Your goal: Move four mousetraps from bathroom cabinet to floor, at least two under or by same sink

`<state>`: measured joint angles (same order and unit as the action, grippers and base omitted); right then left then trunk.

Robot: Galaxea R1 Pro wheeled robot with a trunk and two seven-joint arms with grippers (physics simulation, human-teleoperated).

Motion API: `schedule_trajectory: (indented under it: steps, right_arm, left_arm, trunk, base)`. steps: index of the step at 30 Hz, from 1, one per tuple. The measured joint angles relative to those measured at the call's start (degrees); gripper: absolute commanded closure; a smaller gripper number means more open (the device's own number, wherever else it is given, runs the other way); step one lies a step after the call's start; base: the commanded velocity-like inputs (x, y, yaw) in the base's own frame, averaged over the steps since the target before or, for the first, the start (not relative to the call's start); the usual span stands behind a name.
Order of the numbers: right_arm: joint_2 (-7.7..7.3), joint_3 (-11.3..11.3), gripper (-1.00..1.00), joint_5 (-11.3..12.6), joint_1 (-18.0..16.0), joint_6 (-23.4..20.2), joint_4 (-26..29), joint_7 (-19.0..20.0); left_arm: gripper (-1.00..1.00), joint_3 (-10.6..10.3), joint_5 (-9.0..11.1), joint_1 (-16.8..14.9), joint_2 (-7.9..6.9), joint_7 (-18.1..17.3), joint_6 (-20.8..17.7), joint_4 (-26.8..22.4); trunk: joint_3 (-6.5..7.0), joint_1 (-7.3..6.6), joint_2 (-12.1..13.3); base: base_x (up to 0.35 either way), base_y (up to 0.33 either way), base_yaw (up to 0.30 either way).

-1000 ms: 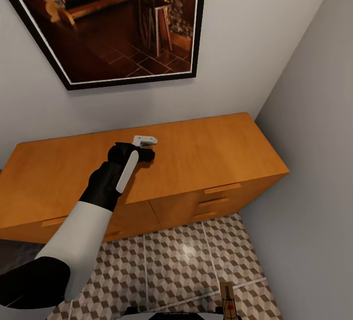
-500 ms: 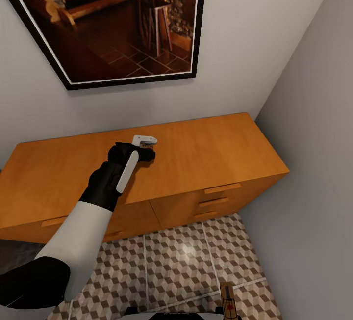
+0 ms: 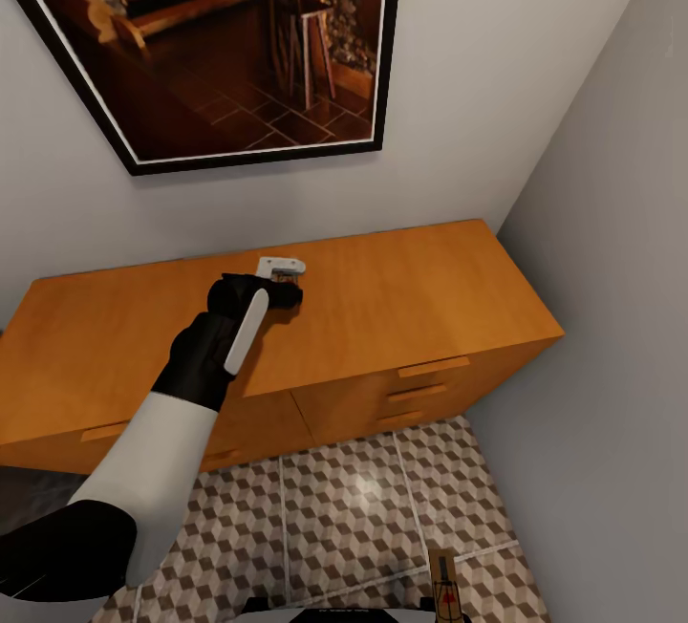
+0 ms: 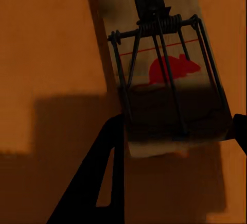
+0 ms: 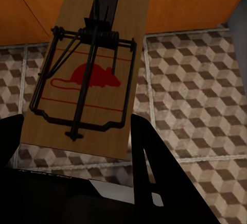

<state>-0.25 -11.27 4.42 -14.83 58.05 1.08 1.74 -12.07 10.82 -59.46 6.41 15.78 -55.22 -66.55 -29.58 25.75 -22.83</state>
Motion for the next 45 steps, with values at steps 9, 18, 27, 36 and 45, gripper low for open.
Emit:
schedule_trajectory:
  steps: [9, 18, 27, 36, 45]
  right_arm:
    - [0.00, 0.00, 1.00, 0.00, 0.00, -0.09, 0.00, 0.00]
    - [0.00, 0.00, 1.00, 0.00, 0.00, -0.12, 0.00, 0.00]
    - [0.00, 0.01, 1.00, 0.00, 0.00, -0.12, 0.00, 0.00]
    - [0.00, 0.00, 1.00, 0.00, 0.00, -0.12, 0.00, 0.00]
    - [0.00, 0.00, 1.00, 0.00, 0.00, -0.12, 0.00, 0.00]
  left_arm:
    - [1.00, 0.07, 0.00, 0.01, -0.03, 0.05, -0.26, -4.72]
    - [1.00, 0.07, 0.01, 0.00, -0.05, 0.06, -0.53, -9.64]
    - [1.00, -0.01, 0.01, 0.01, -0.08, 0.05, -0.56, -9.57]
    - [1.00, -0.01, 0.01, 0.08, -0.08, 0.05, -0.51, -8.17]
    - [1.00, -0.01, 0.02, 0.09, -0.08, 0.05, -0.49, -7.25]
  trunk:
    - [0.00, 0.00, 0.00]
    - [0.00, 0.00, 0.00]
    - [0.00, 0.03, 0.01]
    - [0.00, 0.04, 0.01]
    - [0.00, 0.04, 0.01]
  base:
    - [0.000, 0.000, 0.000]
    - [0.000, 0.000, 0.000]
    - [-0.198, 0.000, 0.000]
    - [-0.329, 0.000, 0.000]
    - [-0.334, 0.000, 0.000]
